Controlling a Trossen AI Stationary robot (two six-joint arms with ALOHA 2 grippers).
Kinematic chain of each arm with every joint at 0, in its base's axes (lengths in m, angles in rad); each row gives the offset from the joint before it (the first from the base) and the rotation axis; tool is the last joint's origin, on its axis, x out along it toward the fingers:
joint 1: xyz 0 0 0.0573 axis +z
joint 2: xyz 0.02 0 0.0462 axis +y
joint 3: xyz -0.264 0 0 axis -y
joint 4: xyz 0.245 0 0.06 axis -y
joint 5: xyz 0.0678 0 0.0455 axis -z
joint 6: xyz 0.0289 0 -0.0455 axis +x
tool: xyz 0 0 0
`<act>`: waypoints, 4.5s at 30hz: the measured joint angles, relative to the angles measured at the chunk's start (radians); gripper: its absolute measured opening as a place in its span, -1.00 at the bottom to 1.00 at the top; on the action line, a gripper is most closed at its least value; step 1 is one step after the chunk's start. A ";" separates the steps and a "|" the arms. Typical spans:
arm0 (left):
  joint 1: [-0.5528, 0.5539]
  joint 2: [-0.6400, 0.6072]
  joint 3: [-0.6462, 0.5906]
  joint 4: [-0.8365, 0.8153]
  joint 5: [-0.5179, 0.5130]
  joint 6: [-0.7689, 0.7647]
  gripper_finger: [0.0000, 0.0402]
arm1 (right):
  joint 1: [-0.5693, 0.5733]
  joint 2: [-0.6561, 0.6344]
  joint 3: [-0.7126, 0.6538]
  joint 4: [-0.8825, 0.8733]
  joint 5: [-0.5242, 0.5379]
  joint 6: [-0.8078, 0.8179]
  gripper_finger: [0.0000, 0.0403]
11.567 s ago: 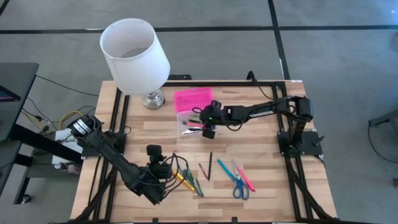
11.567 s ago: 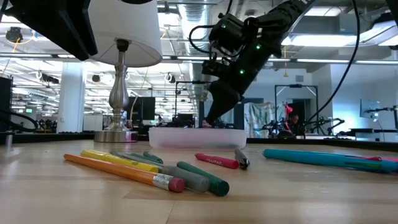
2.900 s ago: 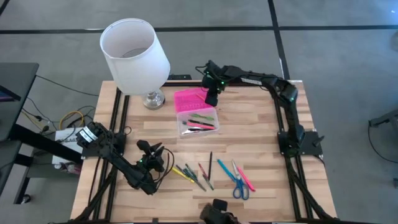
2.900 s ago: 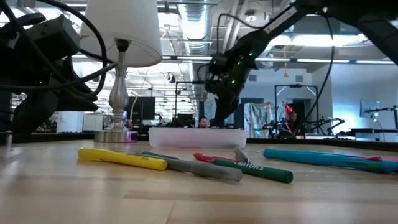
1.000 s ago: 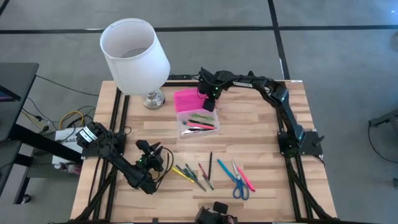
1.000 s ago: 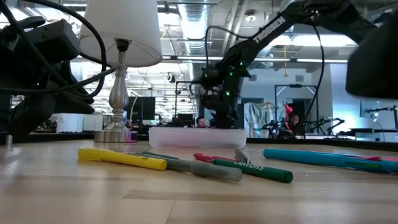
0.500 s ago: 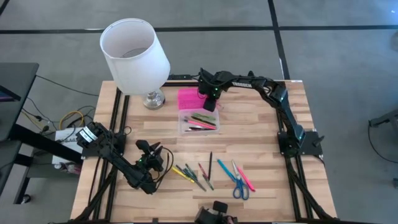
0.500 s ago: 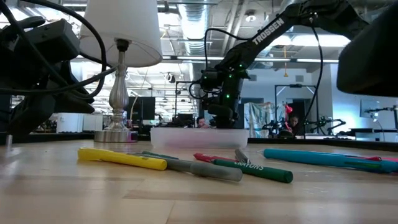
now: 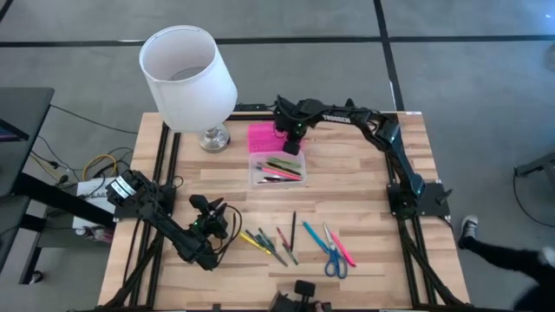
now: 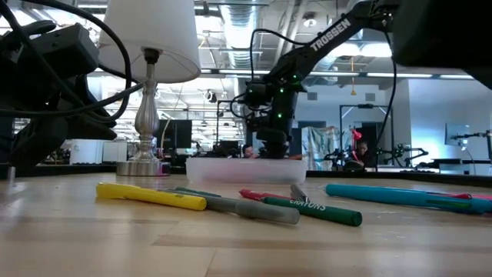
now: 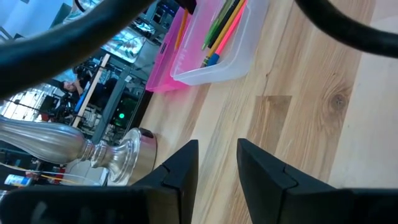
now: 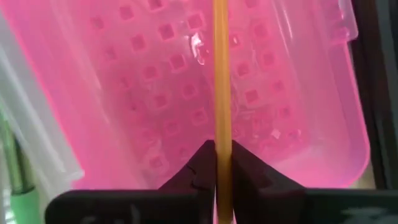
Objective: Pick & place school supplies into a supply box
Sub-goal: Put the orange pencil into the pink supply box, then put the yellow pen into the pink supply box
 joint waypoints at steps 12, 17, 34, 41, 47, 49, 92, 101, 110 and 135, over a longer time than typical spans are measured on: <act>0.000 0.000 0.000 -0.001 0.004 0.000 -0.47 | 0.057 -0.043 0.029 -0.032 0.026 -0.012 -0.93; 0.000 0.000 0.000 -0.006 0.005 -0.007 -0.47 | 0.090 -0.092 0.029 -0.035 0.024 -0.019 -0.96; -0.003 0.000 0.000 -0.008 0.039 -0.007 -0.47 | 0.275 -0.126 0.028 -0.038 0.021 0.010 -0.85; -0.013 0.000 0.000 -0.008 0.057 -0.008 -0.47 | 0.290 -0.107 0.025 -0.055 0.019 0.068 -0.89; -0.028 0.000 0.000 -0.008 0.056 -0.023 -0.47 | 0.290 -0.076 0.026 -0.043 0.016 0.075 -0.91; -0.031 0.000 0.000 -0.008 0.056 -0.026 -0.47 | 0.290 -0.072 0.027 -0.047 0.013 0.074 -0.88; -0.027 0.000 0.050 0.108 0.011 0.158 -0.47 | 0.658 -0.638 0.027 -0.289 0.202 0.209 -0.41; 0.000 0.000 0.119 0.134 0.051 0.337 -0.47 | 0.870 -0.792 -0.061 -0.240 0.395 0.278 -0.41; 0.115 0.000 0.272 0.193 0.265 0.774 -0.47 | 1.001 -0.986 -0.507 0.169 0.455 0.248 -0.41; 0.309 0.000 0.327 0.462 0.954 1.168 -0.47 | 1.102 -1.228 -1.010 0.613 0.573 0.219 -0.41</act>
